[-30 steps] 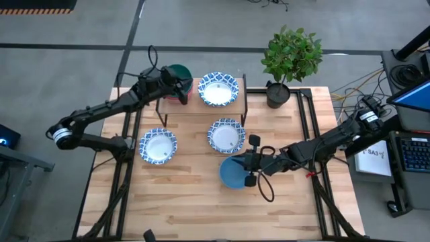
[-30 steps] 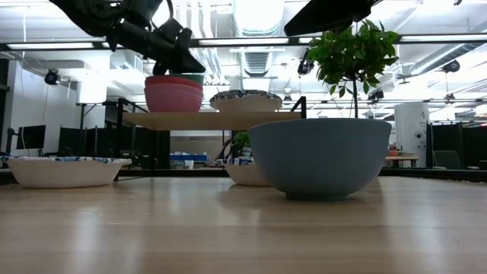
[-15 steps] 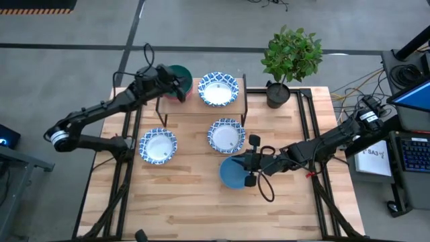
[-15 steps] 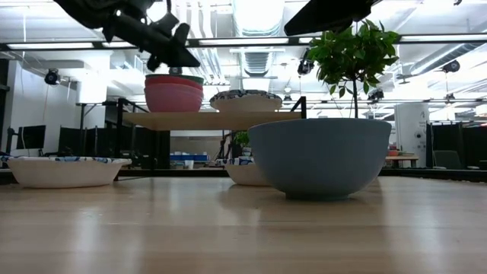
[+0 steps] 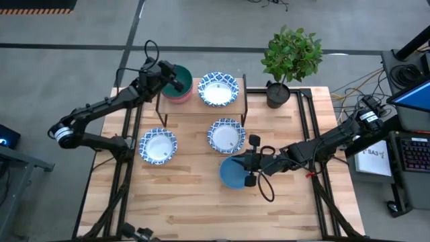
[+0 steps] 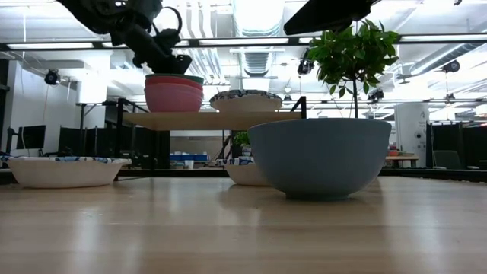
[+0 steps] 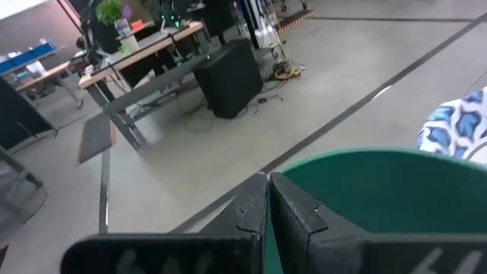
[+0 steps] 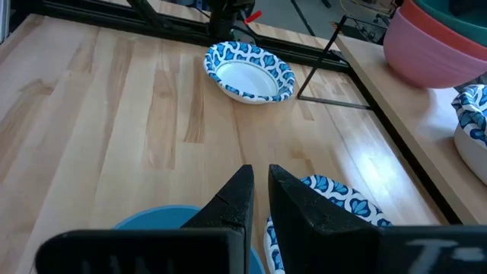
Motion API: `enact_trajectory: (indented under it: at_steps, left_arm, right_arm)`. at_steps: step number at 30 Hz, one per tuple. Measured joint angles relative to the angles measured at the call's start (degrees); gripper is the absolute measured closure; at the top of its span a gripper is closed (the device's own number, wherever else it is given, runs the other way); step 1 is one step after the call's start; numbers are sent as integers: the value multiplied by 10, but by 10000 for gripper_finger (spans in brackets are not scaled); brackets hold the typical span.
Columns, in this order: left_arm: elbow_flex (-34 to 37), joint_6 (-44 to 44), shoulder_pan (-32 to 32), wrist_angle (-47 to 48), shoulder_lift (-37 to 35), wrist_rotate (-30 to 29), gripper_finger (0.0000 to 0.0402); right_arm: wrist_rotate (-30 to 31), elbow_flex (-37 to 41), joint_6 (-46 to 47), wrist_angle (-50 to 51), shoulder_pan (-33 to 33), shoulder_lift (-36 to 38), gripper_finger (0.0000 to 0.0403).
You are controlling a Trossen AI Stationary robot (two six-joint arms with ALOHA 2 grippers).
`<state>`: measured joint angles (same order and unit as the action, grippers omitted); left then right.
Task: Place and stack bowls onto a shelf
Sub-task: Stack the green bowl on the orange bowl on the shelf
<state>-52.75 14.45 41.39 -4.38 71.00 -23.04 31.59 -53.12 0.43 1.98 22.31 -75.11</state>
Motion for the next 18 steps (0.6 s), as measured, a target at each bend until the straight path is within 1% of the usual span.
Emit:
enact_trajectory:
  at_steps: [4, 11, 18]
  left_arm:
    - [0, -7, 0, 11, 3, -1, 402]
    - [-1, -31, 4, 50, 1, -20, 402]
    - [-1, -58, 4, 84, -7, -20, 402]
  right_arm:
    - [0, 0, 0, 0, 0, 0, 369]
    - [0, 0, 0, 0, 0, 0, 369]
    - [0, 0, 0, 0, 0, 0, 369]
